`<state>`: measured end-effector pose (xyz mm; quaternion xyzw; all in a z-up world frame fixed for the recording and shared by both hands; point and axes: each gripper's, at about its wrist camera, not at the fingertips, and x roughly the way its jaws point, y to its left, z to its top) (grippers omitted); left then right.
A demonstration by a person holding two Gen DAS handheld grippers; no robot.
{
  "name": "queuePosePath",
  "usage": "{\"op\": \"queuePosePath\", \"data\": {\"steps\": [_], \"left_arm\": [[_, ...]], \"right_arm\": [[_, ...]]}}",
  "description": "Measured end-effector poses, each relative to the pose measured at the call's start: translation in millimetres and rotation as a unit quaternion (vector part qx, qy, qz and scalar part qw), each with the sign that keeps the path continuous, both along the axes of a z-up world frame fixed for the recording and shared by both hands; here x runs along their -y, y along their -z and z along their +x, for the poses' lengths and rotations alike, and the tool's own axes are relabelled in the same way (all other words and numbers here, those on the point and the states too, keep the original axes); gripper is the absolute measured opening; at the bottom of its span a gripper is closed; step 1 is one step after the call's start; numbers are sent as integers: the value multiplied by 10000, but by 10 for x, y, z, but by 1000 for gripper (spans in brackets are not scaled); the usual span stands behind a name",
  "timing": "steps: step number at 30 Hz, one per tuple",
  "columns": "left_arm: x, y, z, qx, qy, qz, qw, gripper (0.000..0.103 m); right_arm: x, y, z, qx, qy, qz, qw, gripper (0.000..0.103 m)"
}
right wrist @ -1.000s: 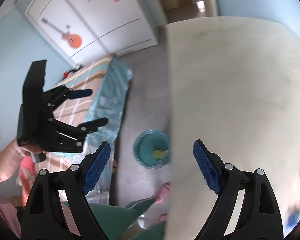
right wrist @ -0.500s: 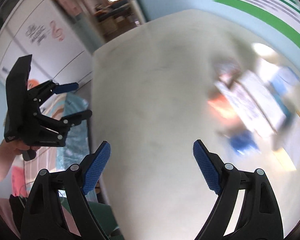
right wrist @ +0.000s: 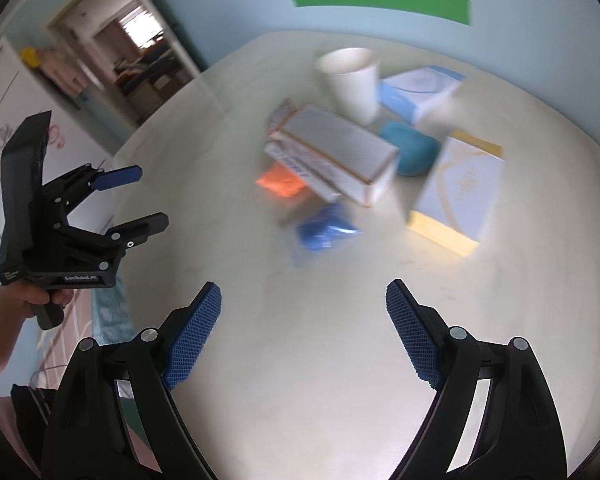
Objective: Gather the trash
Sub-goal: 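Return both grippers to the table toward the white boxes, then grasp the rose-printed box with the left gripper while the right grasps the white-gold box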
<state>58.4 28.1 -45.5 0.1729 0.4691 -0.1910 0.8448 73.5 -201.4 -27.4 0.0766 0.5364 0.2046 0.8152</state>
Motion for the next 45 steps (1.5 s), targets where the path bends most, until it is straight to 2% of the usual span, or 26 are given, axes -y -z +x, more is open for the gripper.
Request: {"op": "queuePosePath", "data": {"steps": [13,18,24,26,33,38,41,45], "left_arm": [[674,187,622,-254,461,17,9986,84],[891,268,856,-253,656,160,9974,88],[1000,366,1052,-444,783,135,9958,92],[1055,381,1087,-433,911,126,9948,95],[1224,414,1134,-390,1222,173,9916,96],[1307,418,1185,-398,1455,123,9885,97],[1325,425,1221,-421,1509,75,9876,97],[1339,446,1248,-484,1523,-61,9871,96]], "right_arm": [[609,334,429,-274,951,-89,9951,84],[654,510,606,-457,1029,-111,9936,84],[663,619,829,-536,1124,34,9922,86],[651,635,888,-565,1122,44,9921,86],[630,702,987,-629,1147,-29,9914,86],[631,760,1006,-682,1212,-273,9899,86],[621,752,986,-613,1154,-401,9906,83],[656,730,942,-583,1116,-573,9904,70]]}}
